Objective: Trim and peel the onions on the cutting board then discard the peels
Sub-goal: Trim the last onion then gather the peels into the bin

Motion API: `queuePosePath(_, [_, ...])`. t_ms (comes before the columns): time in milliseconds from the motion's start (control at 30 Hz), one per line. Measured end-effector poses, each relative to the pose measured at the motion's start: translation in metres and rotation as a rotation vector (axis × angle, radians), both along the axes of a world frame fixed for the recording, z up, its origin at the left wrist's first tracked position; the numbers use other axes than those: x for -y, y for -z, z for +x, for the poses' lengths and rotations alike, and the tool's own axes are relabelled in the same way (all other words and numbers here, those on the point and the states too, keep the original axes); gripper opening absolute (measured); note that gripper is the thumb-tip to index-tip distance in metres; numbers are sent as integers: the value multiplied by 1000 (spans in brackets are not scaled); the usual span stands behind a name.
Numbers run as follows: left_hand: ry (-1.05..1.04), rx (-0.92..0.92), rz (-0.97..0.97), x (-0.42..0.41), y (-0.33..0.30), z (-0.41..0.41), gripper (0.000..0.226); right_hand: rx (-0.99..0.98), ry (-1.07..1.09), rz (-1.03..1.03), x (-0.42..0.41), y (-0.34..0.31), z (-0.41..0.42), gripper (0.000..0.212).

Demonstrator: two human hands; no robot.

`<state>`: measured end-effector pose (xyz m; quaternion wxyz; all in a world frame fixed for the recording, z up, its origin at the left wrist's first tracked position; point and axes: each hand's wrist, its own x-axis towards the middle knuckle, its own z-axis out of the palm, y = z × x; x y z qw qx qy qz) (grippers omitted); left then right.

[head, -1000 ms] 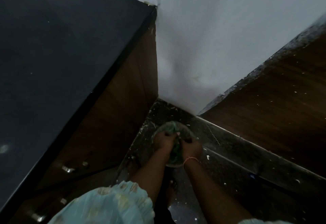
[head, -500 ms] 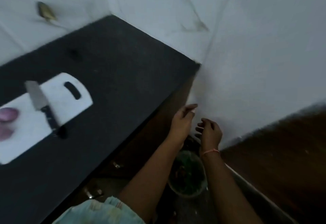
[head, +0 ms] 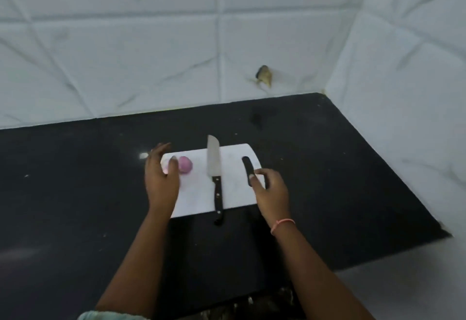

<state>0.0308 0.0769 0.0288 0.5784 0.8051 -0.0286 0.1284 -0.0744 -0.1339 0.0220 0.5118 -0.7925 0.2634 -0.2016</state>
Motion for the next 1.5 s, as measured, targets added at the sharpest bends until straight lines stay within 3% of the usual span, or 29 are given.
queuePosePath(133, [-13, -203, -127, -33, 30, 11, 43, -324, -224, -318, -28, 19, 50, 60])
queuePosePath(300, [103, -196, 38, -24, 45, 8, 52, -505, -317, -547, -38, 26, 65, 86])
queuePosePath(433, [54, -140, 258, -18, 50, 9, 60, -550, -342, -688, -39, 39, 63, 78])
queuePosePath(600, [23, -162, 292, -18, 51, 12, 64, -456, -335, -684, -22, 42, 62, 59])
queuePosePath(1000, [9, -119, 341, 21, 45, 12, 64, -298, -329, -639, 29, 40, 70, 57])
queuePosePath(1233, [8, -52, 487, 32, 53, 14, 64, -282, -356, -617, 47, 40, 77, 59])
queuePosePath(1367, [49, -21, 566, 31, 55, 14, 66, -254, -267, -466, 38, 32, 87, 51])
queuePosePath(1433, [69, -17, 555, 30, 54, 15, 67, -200, -229, -497, 31, 26, 96, 44])
queuePosePath(1500, [93, -15, 493, 28, 54, 15, 66, -133, -329, -563, 23, 21, 109, 44])
